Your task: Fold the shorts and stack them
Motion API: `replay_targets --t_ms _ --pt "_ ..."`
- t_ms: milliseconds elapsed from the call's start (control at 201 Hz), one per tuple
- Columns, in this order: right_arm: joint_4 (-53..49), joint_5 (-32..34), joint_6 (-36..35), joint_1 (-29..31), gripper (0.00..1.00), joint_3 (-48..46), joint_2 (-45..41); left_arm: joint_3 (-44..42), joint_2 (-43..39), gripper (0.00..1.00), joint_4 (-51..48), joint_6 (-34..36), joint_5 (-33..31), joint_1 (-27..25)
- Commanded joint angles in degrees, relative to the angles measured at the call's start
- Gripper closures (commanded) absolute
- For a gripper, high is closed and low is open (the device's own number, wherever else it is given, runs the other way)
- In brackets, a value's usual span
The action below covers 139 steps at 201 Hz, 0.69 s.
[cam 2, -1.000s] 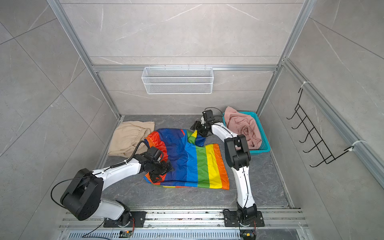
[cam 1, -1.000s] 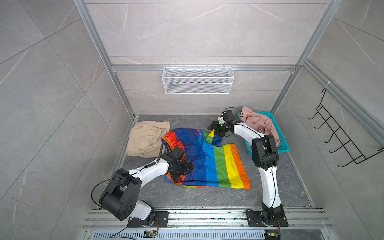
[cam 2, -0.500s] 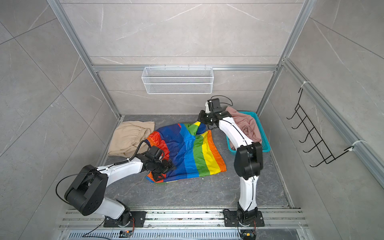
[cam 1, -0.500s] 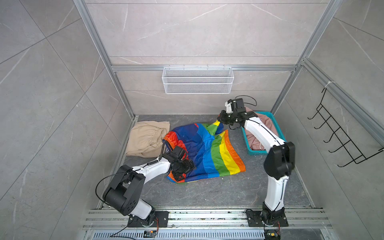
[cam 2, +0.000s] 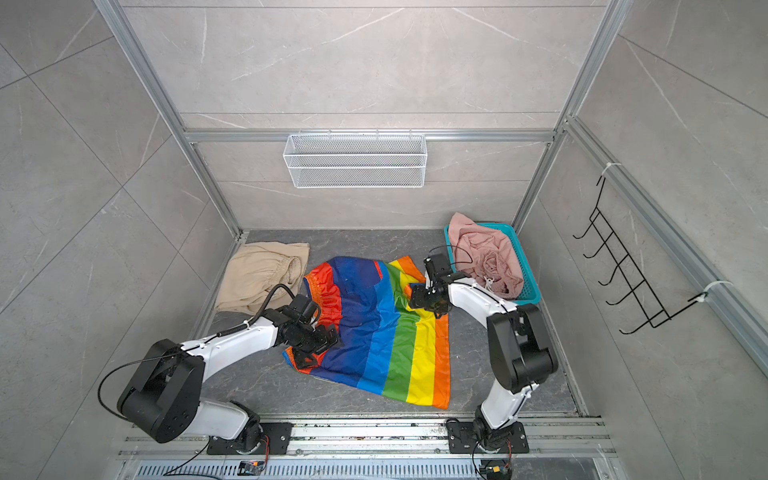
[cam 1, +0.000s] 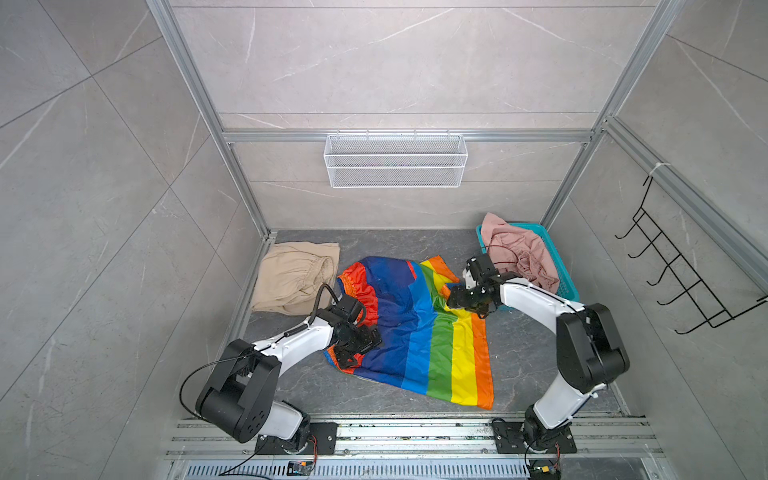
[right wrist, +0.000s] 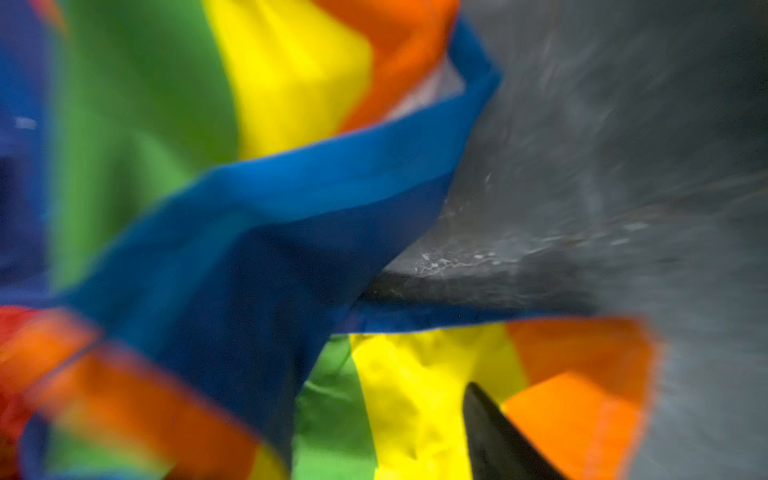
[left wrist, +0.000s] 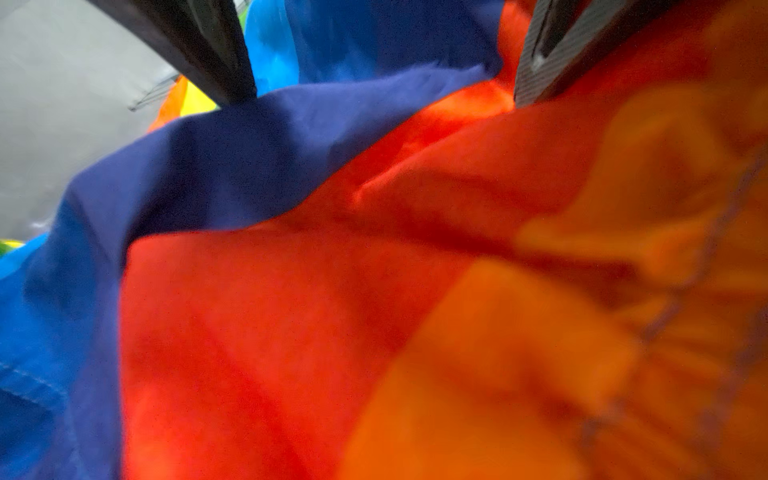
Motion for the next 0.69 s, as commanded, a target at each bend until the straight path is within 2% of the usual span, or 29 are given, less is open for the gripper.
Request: replay_targets --t_ms 0,85,234,453,687 --pt "-4.9 2.8 -1.0 -3.7 0.14 7.1 -4.6 7.3 -5.5 0.01 -10.6 5.6 -9.2 0.2" --pt "-5.9 2.6 -0.6 -5.9 0.08 12.5 -0.3 14.9 -4.8 0.01 -14.1 7.8 -12.7 0.3" --pt "-5.7 -1.8 -1.0 -6.0 0.06 25.2 12.3 23.3 1.5 0.01 -13.1 8.2 -8.8 0.2" --pt "-2.7 -3.7 -1.6 -5.4 0.17 38.7 27.1 20.2 8.5 0.01 -3.6 3.6 -1.6 -0.3" --pt "-7.4 -4.0 -3.5 -3.6 0.21 53.8 42.0 14.4 11.1 0.01 -0.3 2.6 -1.1 -1.3"
